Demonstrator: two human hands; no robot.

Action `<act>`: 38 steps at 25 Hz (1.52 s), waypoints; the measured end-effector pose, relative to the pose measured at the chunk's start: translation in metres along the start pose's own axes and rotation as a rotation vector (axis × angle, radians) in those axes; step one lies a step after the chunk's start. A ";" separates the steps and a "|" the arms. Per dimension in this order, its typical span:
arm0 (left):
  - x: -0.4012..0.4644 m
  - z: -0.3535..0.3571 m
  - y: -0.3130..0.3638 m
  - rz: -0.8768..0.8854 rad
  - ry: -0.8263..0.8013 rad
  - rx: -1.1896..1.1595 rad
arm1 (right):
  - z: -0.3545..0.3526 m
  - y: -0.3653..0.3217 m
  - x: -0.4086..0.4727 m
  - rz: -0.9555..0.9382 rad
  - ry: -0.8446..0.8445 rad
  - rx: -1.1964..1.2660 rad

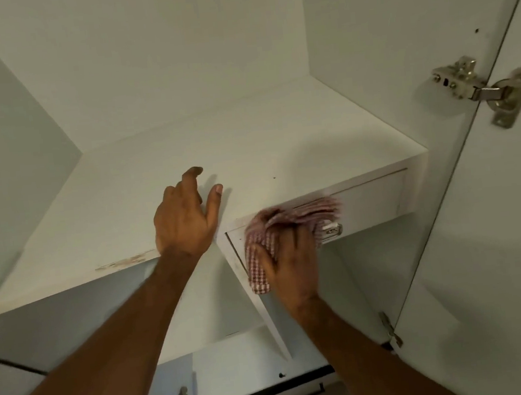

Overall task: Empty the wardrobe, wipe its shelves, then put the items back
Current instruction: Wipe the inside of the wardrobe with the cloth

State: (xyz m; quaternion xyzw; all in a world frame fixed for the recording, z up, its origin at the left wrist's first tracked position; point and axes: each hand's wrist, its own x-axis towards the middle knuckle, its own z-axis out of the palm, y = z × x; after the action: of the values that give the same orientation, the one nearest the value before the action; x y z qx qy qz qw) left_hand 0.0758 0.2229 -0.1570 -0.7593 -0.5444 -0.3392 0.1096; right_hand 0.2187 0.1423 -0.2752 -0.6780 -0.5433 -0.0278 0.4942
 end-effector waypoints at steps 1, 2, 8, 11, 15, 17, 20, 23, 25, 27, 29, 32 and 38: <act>0.000 0.000 0.000 0.003 -0.002 0.000 | 0.000 0.003 -0.005 -0.075 -0.042 -0.045; 0.000 0.000 0.000 0.006 -0.009 0.002 | -0.003 0.008 -0.003 -0.072 -0.064 -0.048; 0.000 0.000 0.000 0.008 0.001 0.021 | -0.055 0.061 0.033 0.443 0.278 0.523; 0.000 0.001 0.001 0.033 0.012 0.014 | -0.079 0.079 0.053 0.367 0.350 0.454; 0.000 0.000 0.005 0.004 0.015 0.016 | -0.101 0.106 0.090 0.364 0.469 0.184; 0.000 -0.002 0.007 -0.002 0.016 0.003 | -0.092 0.114 0.077 0.364 0.544 0.199; 0.001 -0.001 0.007 -0.014 0.016 0.026 | -0.080 0.115 0.077 0.372 0.674 0.263; 0.000 0.001 0.006 -0.011 0.028 0.022 | -0.090 0.105 0.108 0.238 0.763 0.243; 0.000 0.002 0.007 -0.015 0.033 0.026 | -0.095 0.103 0.125 0.137 0.825 0.187; 0.001 0.003 0.007 -0.028 0.035 0.034 | -0.092 0.111 0.121 0.113 0.825 0.124; 0.001 0.003 0.005 -0.046 0.037 0.028 | -0.082 0.120 0.101 0.154 0.790 0.151; 0.002 0.005 0.006 -0.024 0.047 0.027 | -0.070 0.129 0.075 0.360 0.716 0.347; -0.001 0.006 0.001 -0.003 0.071 0.051 | -0.026 0.081 0.025 1.016 0.537 0.920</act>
State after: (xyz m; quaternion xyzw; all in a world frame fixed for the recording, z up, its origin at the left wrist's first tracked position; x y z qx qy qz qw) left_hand 0.0788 0.2250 -0.1619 -0.7430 -0.5498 -0.3521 0.1476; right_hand 0.3031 0.1481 -0.2997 -0.5401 0.0207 0.2705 0.7967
